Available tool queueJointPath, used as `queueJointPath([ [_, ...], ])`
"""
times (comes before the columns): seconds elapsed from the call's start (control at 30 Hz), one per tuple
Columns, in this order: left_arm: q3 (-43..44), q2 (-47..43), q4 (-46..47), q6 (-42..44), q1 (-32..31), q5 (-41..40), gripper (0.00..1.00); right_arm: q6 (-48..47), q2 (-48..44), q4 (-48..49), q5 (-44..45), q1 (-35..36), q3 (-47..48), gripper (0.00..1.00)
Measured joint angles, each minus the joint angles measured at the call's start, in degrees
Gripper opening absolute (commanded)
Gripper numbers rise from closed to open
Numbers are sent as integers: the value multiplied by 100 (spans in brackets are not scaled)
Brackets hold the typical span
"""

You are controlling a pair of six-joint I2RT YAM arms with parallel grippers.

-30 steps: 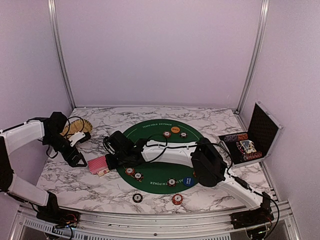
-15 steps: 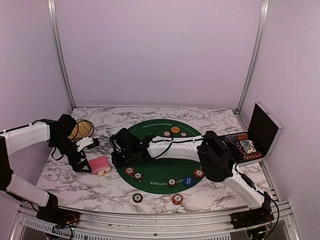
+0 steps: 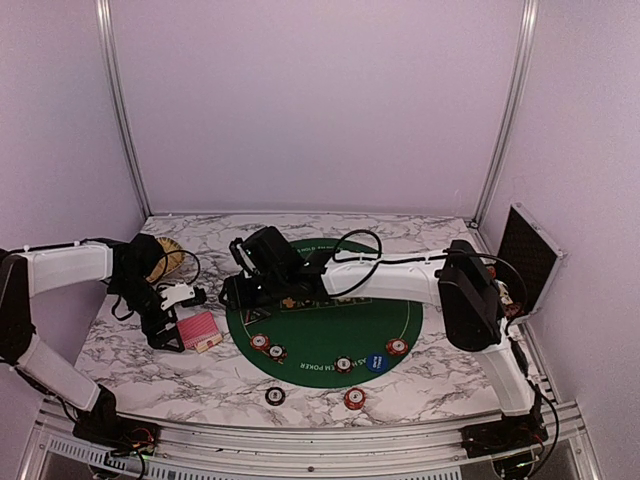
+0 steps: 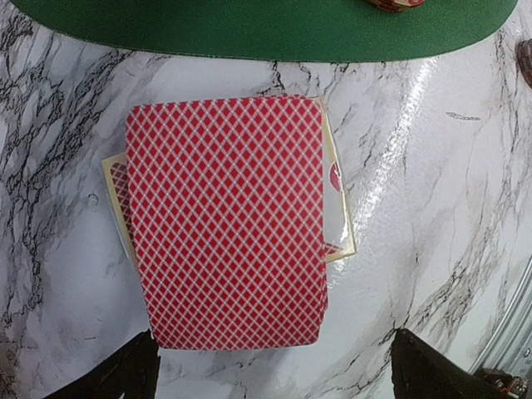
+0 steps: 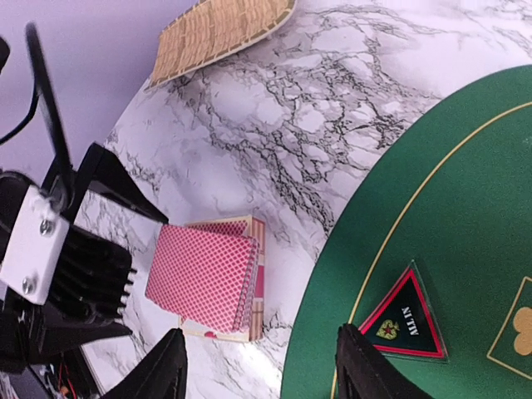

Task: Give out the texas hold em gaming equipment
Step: Pick up the face-down deck piles.

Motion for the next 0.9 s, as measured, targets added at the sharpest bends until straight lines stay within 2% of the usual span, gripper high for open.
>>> queueJointPath([
  [0.2, 157, 223, 20, 59, -42, -76, 99, 127, -382, 273, -46, -20, -555, 86],
  [0.9, 262, 442, 44, 76, -83, -227, 99, 675, -1683, 1403, -348, -354, -2505, 98],
])
